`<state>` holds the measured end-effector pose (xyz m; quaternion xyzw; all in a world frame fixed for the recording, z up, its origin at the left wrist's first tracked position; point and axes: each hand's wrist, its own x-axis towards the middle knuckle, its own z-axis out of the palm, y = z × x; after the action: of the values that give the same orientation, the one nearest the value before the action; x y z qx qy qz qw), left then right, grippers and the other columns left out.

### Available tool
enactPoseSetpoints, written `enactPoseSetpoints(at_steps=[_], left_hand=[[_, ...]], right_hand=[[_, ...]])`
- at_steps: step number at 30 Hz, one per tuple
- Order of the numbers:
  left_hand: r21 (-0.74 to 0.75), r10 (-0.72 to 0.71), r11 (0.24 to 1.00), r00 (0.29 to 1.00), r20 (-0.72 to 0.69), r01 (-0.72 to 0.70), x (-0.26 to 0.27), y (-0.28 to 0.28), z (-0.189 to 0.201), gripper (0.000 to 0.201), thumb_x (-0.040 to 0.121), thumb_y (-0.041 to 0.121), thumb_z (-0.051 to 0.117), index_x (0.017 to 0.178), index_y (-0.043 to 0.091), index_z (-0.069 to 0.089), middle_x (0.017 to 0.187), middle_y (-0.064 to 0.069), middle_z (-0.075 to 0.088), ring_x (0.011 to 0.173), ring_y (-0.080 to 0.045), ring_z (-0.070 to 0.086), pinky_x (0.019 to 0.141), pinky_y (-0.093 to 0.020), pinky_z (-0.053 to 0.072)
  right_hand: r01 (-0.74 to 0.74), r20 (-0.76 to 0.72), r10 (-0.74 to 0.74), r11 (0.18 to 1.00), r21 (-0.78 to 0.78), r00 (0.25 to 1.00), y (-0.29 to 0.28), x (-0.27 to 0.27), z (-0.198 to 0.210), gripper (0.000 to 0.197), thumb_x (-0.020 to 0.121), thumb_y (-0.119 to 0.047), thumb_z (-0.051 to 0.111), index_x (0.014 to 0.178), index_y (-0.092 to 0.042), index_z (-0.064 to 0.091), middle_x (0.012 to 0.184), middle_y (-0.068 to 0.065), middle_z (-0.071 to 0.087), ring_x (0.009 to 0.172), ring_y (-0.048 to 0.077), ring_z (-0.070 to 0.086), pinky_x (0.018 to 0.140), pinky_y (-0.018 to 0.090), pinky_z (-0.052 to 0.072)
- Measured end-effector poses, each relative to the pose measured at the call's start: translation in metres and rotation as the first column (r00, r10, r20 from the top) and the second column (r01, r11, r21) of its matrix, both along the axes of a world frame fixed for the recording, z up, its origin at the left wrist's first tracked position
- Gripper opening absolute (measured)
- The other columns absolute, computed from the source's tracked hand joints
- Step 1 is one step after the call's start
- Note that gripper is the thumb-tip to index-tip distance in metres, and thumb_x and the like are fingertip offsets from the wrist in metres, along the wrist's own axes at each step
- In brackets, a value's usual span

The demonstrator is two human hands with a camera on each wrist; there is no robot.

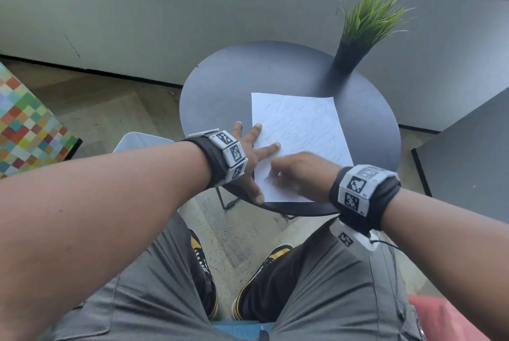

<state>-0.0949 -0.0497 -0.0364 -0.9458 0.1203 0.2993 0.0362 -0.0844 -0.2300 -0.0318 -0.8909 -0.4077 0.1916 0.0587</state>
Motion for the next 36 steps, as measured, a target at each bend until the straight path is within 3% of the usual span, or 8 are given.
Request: enactPoseSetpoints(at_steps=[3,8,12,17,21,26,31,36], left_hand=[[0.005,-0.003,1.0,1.0,-0.001,0.003,0.002,-0.002,0.0,0.126,0.057,0.085,0.068,0.146,0.057,-0.017,0.16,-0.004,-0.029,0.145,-0.049,-0.018,0.108,-0.073,0.014],[0.03,-0.013,0.999,1.0,-0.004,0.013,0.003,-0.004,0.0,0.129,0.054,0.086,0.068,0.146,0.057,-0.019,0.16,-0.007,-0.03,0.144,-0.051,-0.018,0.108,-0.073,0.014],[0.033,-0.009,0.999,1.0,-0.001,0.009,0.004,-0.004,-0.001,0.128,0.055,0.087,0.067,0.144,0.058,-0.02,0.16,-0.006,-0.029,0.145,-0.05,-0.017,0.109,-0.073,0.013],[0.057,-0.022,0.998,1.0,0.013,0.022,0.003,-0.005,-0.002,0.131,0.054,0.087,0.067,0.146,0.055,-0.02,0.16,-0.008,-0.029,0.144,-0.052,-0.016,0.109,-0.072,0.014],[0.046,-0.012,0.999,1.0,0.011,0.012,0.004,-0.004,-0.001,0.128,0.055,0.088,0.066,0.144,0.058,-0.02,0.16,-0.005,-0.029,0.145,-0.049,-0.016,0.111,-0.073,0.013],[0.069,-0.021,0.997,1.0,0.011,0.02,0.004,-0.004,-0.001,0.13,0.054,0.089,0.066,0.144,0.056,-0.022,0.16,-0.006,-0.03,0.145,-0.05,-0.016,0.111,-0.071,0.015],[0.047,0.0,0.999,1.0,0.019,-0.001,0.006,-0.005,0.0,0.128,0.05,0.091,0.064,0.144,0.06,-0.016,0.162,-0.002,-0.023,0.146,-0.048,-0.011,0.113,-0.07,0.016],[0.004,0.054,0.999,0.997,0.059,-0.054,0.005,-0.013,0.003,0.117,0.053,0.093,0.058,0.146,0.059,-0.005,0.164,-0.002,-0.014,0.146,-0.049,-0.003,0.109,-0.069,0.025]], right_hand=[[0.254,0.192,-0.251,0.967,0.013,0.949,-0.012,0.021,-0.006,0.016,0.098,-0.026,0.043,0.105,-0.014,0.05,0.1,0.008,0.065,0.091,0.031,0.058,0.073,0.036,0.045],[-0.085,-0.013,0.085,0.996,0.006,0.996,-0.006,-0.005,-0.009,0.015,0.094,-0.021,0.051,0.108,-0.017,0.056,0.103,0.003,0.064,0.093,0.027,0.057,0.08,0.037,0.046],[0.27,0.212,-0.257,0.962,-0.035,0.943,-0.017,0.026,-0.005,0.015,0.1,-0.028,0.041,0.097,-0.014,0.043,0.098,0.01,0.061,0.086,0.03,0.053,0.07,0.036,0.04],[-0.088,-0.002,0.088,0.995,-0.035,0.996,-0.004,-0.009,-0.007,0.019,0.094,-0.023,0.053,0.11,-0.013,0.052,0.104,0.003,0.061,0.093,0.025,0.056,0.078,0.035,0.044],[0.27,0.15,-0.26,0.961,-0.05,0.954,-0.02,0.023,-0.002,0.021,0.1,-0.033,0.04,0.101,-0.013,0.047,0.096,0.007,0.061,0.09,0.031,0.056,0.073,0.037,0.044],[-0.108,0.005,0.109,0.993,-0.057,0.994,-0.003,-0.019,-0.007,0.017,0.097,-0.026,0.048,0.105,-0.011,0.048,0.094,0.003,0.056,0.086,0.027,0.054,0.074,0.037,0.043],[0.387,0.021,-0.387,0.922,-0.009,0.922,-0.027,0.016,-0.002,0.025,0.099,-0.041,0.041,0.103,-0.017,0.05,0.096,0.005,0.06,0.088,0.028,0.054,0.07,0.033,0.041],[0.422,0.036,-0.423,0.906,0.032,0.905,-0.026,0.017,-0.008,0.023,0.101,-0.037,0.04,0.1,-0.015,0.047,0.093,0.006,0.059,0.082,0.027,0.053,0.065,0.033,0.039]])
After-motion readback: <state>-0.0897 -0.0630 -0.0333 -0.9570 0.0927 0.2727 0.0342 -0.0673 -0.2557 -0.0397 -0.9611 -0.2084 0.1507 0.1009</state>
